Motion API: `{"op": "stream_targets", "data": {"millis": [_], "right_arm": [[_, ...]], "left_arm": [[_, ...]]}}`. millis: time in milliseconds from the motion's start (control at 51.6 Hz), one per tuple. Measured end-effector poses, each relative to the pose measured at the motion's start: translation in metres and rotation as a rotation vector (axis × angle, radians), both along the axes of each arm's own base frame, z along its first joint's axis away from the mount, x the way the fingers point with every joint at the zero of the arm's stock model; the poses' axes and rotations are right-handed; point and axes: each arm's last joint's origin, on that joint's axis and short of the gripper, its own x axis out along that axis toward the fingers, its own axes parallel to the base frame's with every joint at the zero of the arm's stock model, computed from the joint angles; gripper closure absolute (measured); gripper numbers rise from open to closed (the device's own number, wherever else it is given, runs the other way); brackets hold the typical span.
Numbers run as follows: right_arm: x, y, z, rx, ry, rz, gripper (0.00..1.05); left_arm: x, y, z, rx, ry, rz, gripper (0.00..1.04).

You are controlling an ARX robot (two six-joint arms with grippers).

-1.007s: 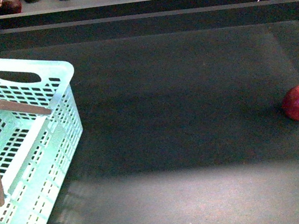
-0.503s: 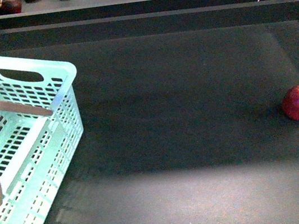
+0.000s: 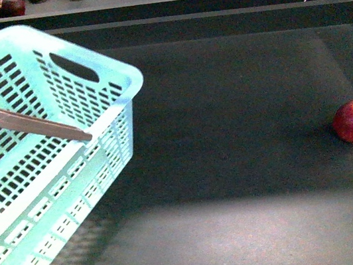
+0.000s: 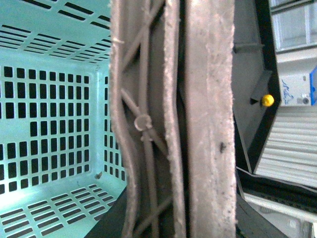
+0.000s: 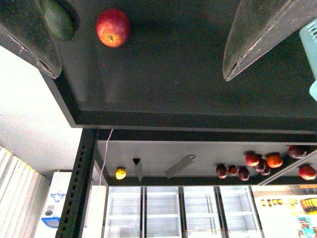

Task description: Pick apple with right arm and hold basket with left

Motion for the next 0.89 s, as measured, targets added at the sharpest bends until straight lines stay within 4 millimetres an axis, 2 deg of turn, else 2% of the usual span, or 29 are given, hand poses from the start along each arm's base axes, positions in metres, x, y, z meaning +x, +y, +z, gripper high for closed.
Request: {"op": "stream_targets", "data": {"millis": [155, 213, 387, 484, 658, 891], "right_arm": [[0.0, 0.0, 0.0, 0.0, 0.0, 0.0, 0.09], [0.0, 0.0, 0.0, 0.0, 0.0, 0.0, 0.09], [0.0, 0.0, 0.0, 0.0, 0.0, 0.0, 0.09], [0.0, 0.0, 0.0, 0.0, 0.0, 0.0, 0.09], [0.0, 0.0, 0.0, 0.0, 0.0, 0.0, 0.09], [0.0, 0.0, 0.0, 0.0, 0.0, 0.0, 0.09]], "left_arm": [[-0.003, -0.026, 0.023, 0.004, -0.037, -0.075, 0.8], [-0.003, -0.044, 0.038, 0.007, -0.063, -0.128, 0.8], [-0.007, -0.078, 0.062, 0.018, -0.119, -0.217, 0.8], [-0.012, -0.106, 0.078, 0.022, -0.15, -0.302, 0.8], [-0.021, -0.141, 0.093, 0.033, -0.183, -0.393, 0.8], [-0.026, -0.164, 0.092, 0.048, -0.188, -0.461, 0.81]]}}
